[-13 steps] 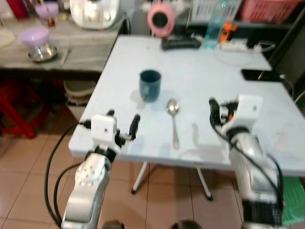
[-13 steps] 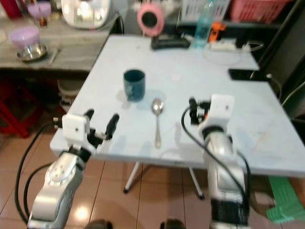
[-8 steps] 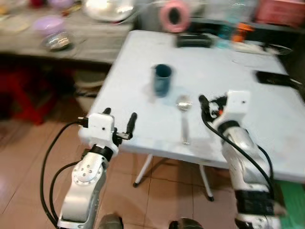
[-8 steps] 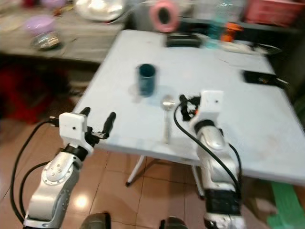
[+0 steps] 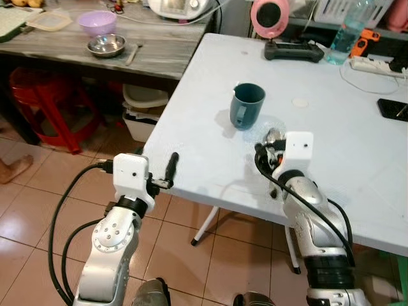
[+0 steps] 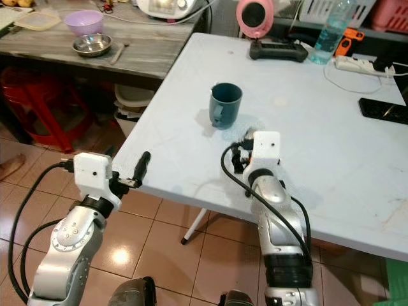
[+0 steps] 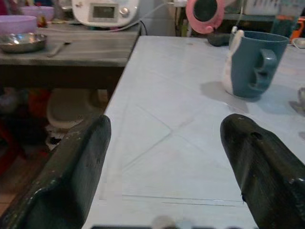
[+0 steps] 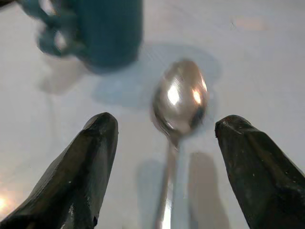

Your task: Setting the table

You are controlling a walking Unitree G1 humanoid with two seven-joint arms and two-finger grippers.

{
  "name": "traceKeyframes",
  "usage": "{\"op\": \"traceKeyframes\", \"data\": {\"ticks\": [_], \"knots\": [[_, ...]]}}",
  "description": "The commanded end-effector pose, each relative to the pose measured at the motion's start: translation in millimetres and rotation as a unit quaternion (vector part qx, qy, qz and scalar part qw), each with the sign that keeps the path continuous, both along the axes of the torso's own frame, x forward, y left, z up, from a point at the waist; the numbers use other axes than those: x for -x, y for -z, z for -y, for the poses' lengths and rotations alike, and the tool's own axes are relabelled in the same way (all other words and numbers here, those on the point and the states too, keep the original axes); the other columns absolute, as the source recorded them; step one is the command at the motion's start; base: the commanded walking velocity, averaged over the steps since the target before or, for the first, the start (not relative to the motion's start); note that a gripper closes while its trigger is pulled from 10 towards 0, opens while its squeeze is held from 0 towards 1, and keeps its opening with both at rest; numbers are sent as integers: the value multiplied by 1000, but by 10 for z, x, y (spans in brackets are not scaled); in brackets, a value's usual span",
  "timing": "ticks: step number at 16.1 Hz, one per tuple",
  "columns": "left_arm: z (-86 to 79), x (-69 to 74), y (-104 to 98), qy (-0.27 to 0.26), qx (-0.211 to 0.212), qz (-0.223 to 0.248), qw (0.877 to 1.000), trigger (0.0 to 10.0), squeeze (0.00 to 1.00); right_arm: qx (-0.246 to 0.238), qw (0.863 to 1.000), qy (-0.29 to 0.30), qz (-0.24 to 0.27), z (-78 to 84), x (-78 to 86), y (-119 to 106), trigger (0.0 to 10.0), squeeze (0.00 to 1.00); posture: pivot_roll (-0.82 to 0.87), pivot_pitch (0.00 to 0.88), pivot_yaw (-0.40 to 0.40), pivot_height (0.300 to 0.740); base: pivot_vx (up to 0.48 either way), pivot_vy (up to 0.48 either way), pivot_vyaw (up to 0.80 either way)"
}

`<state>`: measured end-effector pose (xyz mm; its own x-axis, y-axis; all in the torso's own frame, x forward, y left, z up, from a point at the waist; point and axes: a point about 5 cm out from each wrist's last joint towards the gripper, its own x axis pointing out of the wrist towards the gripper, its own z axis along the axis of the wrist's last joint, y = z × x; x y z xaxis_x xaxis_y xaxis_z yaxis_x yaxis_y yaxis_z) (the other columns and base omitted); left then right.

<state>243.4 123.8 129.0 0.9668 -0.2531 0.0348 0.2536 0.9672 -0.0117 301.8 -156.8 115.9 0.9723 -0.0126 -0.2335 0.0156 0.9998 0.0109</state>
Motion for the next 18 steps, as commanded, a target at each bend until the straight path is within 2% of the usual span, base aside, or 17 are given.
{"op": "traceKeyframes", "data": {"ticks": [1,5,6,7,8,12,13,16,18], "knots": [[7,17,-20,3,-1,1,1000,10000,0,5,1000,14,-5,35,10,-9,10000,0,24,96,-4,740,0,0,0],[17,15,-23,6,-1,0,1000,10000,0,-8,999,5,-34,7,-52,58,10000,0,27,99,-4,740,0,0,0],[18,16,-23,6,-1,-1,1000,10000,0,-15,999,0,-43,-14,-59,80,8510,0,27,99,-4,740,0,0,0],[17,19,-20,6,-1,-1,1000,10000,0,-19,999,-2,-48,-25,-58,93,4784,0,30,100,-5,740,0,0,0],[12,26,-15,5,-1,-2,1000,10000,0,-25,998,-15,-52,-58,-60,108,0,0,30,101,-6,740,0,0,0],[14,49,-2,10,2,-8,1000,10000,0,-19,996,-17,-82,-47,-44,192,0,0,32,109,-6,740,0,0,0],[21,64,12,20,6,-15,1000,10000,0,-18,996,-13,-91,-30,-25,225,353,0,31,110,-6,740,0,0,0],[53,94,11,48,13,-19,999,10000,0,-15,995,-12,-101,29,-29,270,588,0,34,120,-2,740,0,0,0],[93,135,17,77,17,-24,997,10000,0,-17,994,-9,-105,68,-65,283,0,0,39,124,-1,740,0,0,0]]}}
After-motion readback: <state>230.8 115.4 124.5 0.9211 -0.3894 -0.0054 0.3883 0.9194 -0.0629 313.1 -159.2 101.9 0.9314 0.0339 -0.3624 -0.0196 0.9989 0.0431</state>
